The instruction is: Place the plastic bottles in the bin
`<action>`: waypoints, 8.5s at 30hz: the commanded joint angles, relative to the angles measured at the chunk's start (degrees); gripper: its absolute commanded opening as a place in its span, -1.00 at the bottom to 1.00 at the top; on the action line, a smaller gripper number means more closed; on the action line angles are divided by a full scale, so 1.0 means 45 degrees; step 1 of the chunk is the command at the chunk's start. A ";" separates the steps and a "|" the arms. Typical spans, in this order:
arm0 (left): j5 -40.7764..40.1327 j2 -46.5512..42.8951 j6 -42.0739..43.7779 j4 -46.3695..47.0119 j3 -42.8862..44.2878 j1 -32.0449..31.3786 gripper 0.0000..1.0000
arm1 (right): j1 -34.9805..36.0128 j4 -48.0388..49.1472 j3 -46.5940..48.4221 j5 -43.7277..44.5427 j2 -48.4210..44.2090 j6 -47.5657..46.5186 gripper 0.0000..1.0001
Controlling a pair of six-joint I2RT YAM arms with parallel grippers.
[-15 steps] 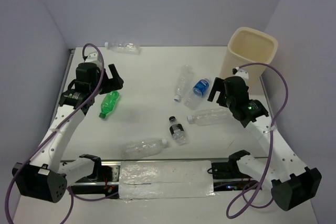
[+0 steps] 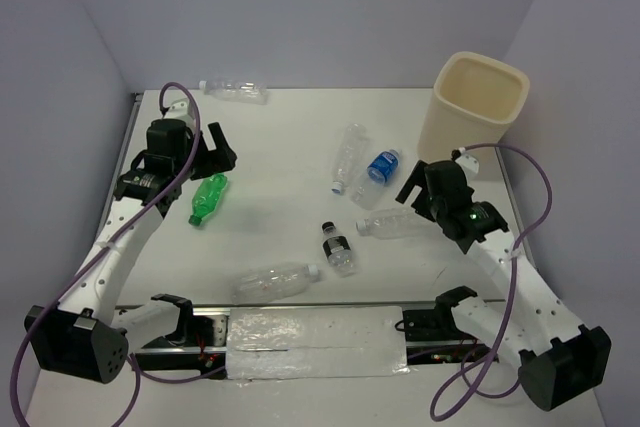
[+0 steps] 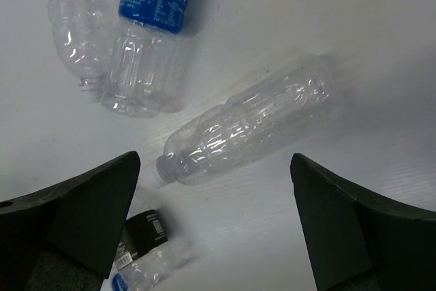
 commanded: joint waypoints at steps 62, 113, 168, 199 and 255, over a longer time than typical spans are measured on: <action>0.1259 0.0037 -0.0787 0.0432 -0.0634 -0.0098 0.99 | -0.1981 0.2599 0.6538 0.2015 0.1254 -0.2754 -0.16; -0.5635 0.7338 0.0698 -0.1639 0.1473 -0.0040 0.99 | -0.3641 0.2307 1.1339 0.4718 0.6126 -0.5713 0.99; 0.9697 0.3221 -0.1627 0.4787 0.2940 -0.2051 0.17 | 0.3077 0.2013 1.2255 -0.9462 0.9619 -0.1904 0.54; 0.3781 0.0955 0.2162 -0.2420 0.1026 -0.3065 0.96 | -0.3716 -0.0761 1.6941 0.3175 0.8623 -0.4814 -0.35; -0.3545 0.0838 -0.0963 -0.2479 0.1729 -0.5801 0.98 | 0.1984 -0.1210 1.3602 -0.0340 1.4363 -0.3545 0.99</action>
